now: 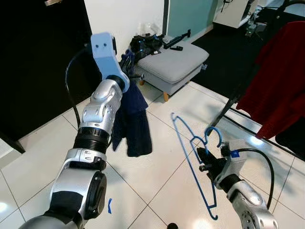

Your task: Hang hanger

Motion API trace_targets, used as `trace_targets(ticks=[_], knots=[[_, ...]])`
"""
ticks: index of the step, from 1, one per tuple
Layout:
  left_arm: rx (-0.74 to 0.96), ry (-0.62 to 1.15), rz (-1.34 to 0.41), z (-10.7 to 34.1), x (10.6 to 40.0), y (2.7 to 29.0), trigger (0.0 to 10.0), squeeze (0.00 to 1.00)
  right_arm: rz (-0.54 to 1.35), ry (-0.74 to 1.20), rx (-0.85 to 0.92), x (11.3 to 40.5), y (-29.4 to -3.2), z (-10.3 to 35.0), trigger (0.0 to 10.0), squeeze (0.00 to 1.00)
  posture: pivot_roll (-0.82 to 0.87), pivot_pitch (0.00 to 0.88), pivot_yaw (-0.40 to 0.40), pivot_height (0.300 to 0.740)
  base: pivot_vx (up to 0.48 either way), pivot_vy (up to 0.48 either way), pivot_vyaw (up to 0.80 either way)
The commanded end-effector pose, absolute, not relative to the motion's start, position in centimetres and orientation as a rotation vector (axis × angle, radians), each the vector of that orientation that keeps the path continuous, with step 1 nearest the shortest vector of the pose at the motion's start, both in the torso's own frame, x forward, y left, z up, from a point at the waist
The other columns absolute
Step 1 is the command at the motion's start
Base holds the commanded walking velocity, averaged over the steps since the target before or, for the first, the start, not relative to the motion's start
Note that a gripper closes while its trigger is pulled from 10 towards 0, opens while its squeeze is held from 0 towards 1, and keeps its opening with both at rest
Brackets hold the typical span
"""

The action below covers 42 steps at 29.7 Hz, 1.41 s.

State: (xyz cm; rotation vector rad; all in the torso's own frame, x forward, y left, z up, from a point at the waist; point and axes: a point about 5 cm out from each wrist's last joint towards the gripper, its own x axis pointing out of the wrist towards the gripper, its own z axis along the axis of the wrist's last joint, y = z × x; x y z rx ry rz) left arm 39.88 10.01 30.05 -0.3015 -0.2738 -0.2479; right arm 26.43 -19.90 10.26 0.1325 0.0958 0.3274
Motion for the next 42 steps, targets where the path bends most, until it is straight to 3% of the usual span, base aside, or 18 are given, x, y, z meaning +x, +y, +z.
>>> trace_targets(ticks=[1,10,18,21,23,24,25,28,33,35,40,42], knots=[[-0.341,-0.278,-0.266,31.6,39.6,9.3,10.0,0.0,0.396,0.067,0.154,26.0,-18.6,10.7,10.0,0.0,-0.02,0.153,0.081,0.74,0.0,0.0,0.0],[-0.527,-0.175,-0.337,32.2,39.4,7.2,10.0,0.0,0.453,0.047,0.161,25.8,-17.5,11.2,10.0,0.0,-0.02,0.152,0.086,0.74,0.0,0.0,0.0],[-0.512,-0.157,-0.381,31.8,38.9,6.0,10.0,0.0,0.464,0.037,0.149,25.9,-17.2,11.5,10.0,0.0,-0.02,0.151,0.086,0.74,0.0,0.0,0.0],[-0.399,-0.201,-0.383,31.5,38.6,6.1,10.0,0.0,0.442,0.046,0.129,26.1,-17.4,11.4,10.0,0.0,-0.02,0.15,0.085,0.74,0.0,0.0,0.0],[-0.146,-0.242,-0.345,29.8,38.6,7.2,10.0,0.0,0.387,0.059,0.1,26.4,-18.2,11.3,10.0,0.0,-0.02,0.15,0.088,0.74,0.0,0.0,0.0],[-0.146,-0.242,-0.345,29.8,38.6,7.2,10.0,0.0,0.387,0.059,0.1,26.4,-18.2,11.3,10.0,0.0,-0.02,0.15,0.088,0.74,0.0,0.0,0.0],[0.104,-0.196,-0.257,25.9,39.1,10.8,10.0,0.0,0.345,0.054,0.082,26.5,-19.1,11.5,10.0,0.0,-0.02,0.151,0.088,0.74,0.0,0.0,0.79],[0.225,-0.16,-0.215,23.9,39.0,12.8,10.0,0.0,0.342,0.059,0.077,26.5,-19.4,11.5,10.0,0.0,-0.01,0.155,0.084,0.74,0.0,0.0,0.79],[0.21,-0.024,-0.187,19.9,37.8,16.6,10.0,0.0,0.391,0.067,0.058,26.2,-18.9,11.5,10.0,0.0,0.02,0.161,0.068,0.74,0.0,0.0,0.78],[0.17,0.01,-0.137,17.7,36.0,19.2,10.0,0.0,0.441,0.084,0.036,26.3,-18.3,11.3,10.0,0.0,0.03,0.167,0.053,0.74,0.0,0.0,0.78],[0.097,0.043,-0.121,15.1,33.7,20.1,10.0,0.0,0.492,0.105,0.015,26.3,-17.6,10.9,10.0,0.0,0.05,0.178,0.036,0.74,0.0,0.0,0.78],[-0.167,0.162,-0.128,10.7,30.0,18.6,10.0,0.0,0.541,0.127,0.002,26.0,-16.7,10.4,10.0,0.0,0.05,0.191,0.023,0.74,0.0,0.0,0.78]])
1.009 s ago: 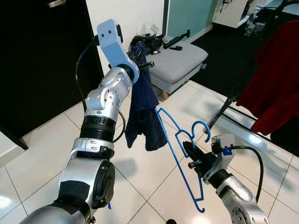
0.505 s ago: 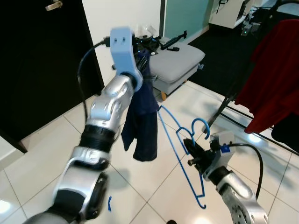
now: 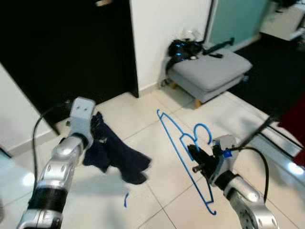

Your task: Hang hanger

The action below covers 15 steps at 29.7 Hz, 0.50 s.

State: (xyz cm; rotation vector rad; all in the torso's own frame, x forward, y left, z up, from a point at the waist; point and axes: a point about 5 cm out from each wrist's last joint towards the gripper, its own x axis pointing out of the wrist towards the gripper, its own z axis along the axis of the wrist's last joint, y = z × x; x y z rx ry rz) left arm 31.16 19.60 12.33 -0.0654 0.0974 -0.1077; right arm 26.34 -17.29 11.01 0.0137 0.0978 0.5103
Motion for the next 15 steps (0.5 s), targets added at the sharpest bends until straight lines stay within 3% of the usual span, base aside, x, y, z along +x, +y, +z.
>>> trace_targets(ticks=[1,3,10,15], knots=[[-0.167,0.162,-0.128,10.7,30.0,18.6,10.0,0.0,0.541,0.127,0.002,26.0,-16.7,10.4,10.0,0.0,0.05,0.191,0.023,0.74,0.0,0.0,0.78],[-0.334,0.201,-0.116,9.2,27.8,17.4,10.0,0.0,0.564,0.137,-0.004,25.9,-16.5,10.3,10.0,0.0,0.06,0.192,0.015,0.74,0.0,0.0,0.78],[-0.396,0.185,-0.093,9.5,28.4,17.9,10.0,0.0,0.574,0.153,0.015,26.0,-16.5,9.9,10.0,0.0,0.06,0.184,0.002,0.74,0.0,0.0,0.78],[-0.346,0.195,-0.136,9.8,28.9,17.1,10.0,0.0,0.579,0.159,0.021,25.9,-16.6,9.8,10.0,0.0,0.05,0.178,-0.003,0.74,-0.342,0.0,0.78]])
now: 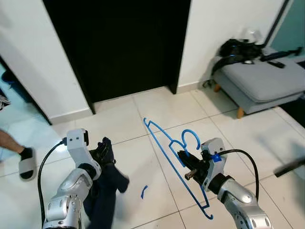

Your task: Hang hanger

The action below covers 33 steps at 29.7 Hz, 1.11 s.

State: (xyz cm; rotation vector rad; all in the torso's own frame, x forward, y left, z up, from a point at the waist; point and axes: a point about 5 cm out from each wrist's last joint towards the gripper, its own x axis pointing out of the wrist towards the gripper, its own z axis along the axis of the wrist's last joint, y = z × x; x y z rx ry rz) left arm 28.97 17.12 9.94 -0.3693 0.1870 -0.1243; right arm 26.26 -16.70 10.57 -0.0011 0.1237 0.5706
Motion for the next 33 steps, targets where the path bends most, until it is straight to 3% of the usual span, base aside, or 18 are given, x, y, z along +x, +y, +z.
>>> trace_targets(ticks=[1,13,33], knots=[[-0.333,0.189,-0.15,10.0,28.8,16.9,10.0,0.0,0.578,0.16,0.022,25.9,-16.7,9.8,10.0,0.0,0.05,0.178,-0.003,0.74,0.0,0.0,0.78],[-0.282,0.18,-0.236,10.5,29.5,15.6,10.0,0.0,0.602,0.162,0.021,25.5,-16.7,9.5,10.0,0.0,0.05,0.158,-0.004,0.74,0.0,0.0,0.78],[-0.292,0.169,-0.236,10.2,29.5,15.7,10.0,0.0,0.672,0.157,0.052,25.2,-16.3,9.2,10.0,0.0,0.06,0.126,-0.002,0.74,0.0,0.0,0.78]])
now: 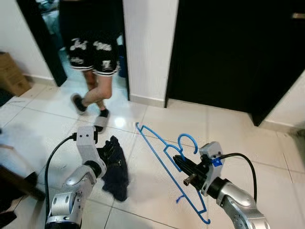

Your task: Hang hanger

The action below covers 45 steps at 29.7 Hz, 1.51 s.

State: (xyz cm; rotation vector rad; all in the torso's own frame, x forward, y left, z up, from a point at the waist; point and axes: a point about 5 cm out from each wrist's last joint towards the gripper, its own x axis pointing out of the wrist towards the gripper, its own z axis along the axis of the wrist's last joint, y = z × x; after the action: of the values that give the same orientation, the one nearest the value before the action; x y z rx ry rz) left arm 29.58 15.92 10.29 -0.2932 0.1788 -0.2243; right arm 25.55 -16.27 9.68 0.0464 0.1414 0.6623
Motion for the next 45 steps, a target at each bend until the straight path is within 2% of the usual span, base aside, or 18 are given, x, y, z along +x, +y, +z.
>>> trace_targets(ticks=[1,19,27,36,45], knots=[[-0.296,0.172,-0.239,10.1,29.4,15.7,10.0,0.0,0.674,0.158,0.052,25.2,-16.2,9.1,10.0,0.0,0.06,0.119,0.0,0.74,0.0,0.0,0.78],[-0.311,0.166,-0.25,10.3,29.6,15.8,10.0,0.0,0.698,0.148,0.056,25.1,-16.1,9.3,10.0,0.0,0.06,0.129,-0.001,0.74,0.0,0.0,0.78],[-0.28,0.108,-0.267,11.2,29.5,15.8,10.0,0.0,0.705,0.144,0.054,25.2,-16.1,9.4,10.0,0.0,0.06,0.144,-0.006,0.74,0.0,0.0,0.78],[-0.209,-0.031,-0.131,14.6,30.8,18.3,10.0,0.0,0.698,0.136,0.056,25.4,-16.2,9.6,10.0,0.0,0.07,0.158,-0.008,0.74,0.408,0.0,0.78],[-0.186,-0.109,-0.113,17.2,31.5,19.4,10.0,0.0,0.69,0.124,0.069,25.5,-16.2,9.8,10.0,0.0,0.08,0.164,-0.007,0.74,0.48,0.0,0.74]])
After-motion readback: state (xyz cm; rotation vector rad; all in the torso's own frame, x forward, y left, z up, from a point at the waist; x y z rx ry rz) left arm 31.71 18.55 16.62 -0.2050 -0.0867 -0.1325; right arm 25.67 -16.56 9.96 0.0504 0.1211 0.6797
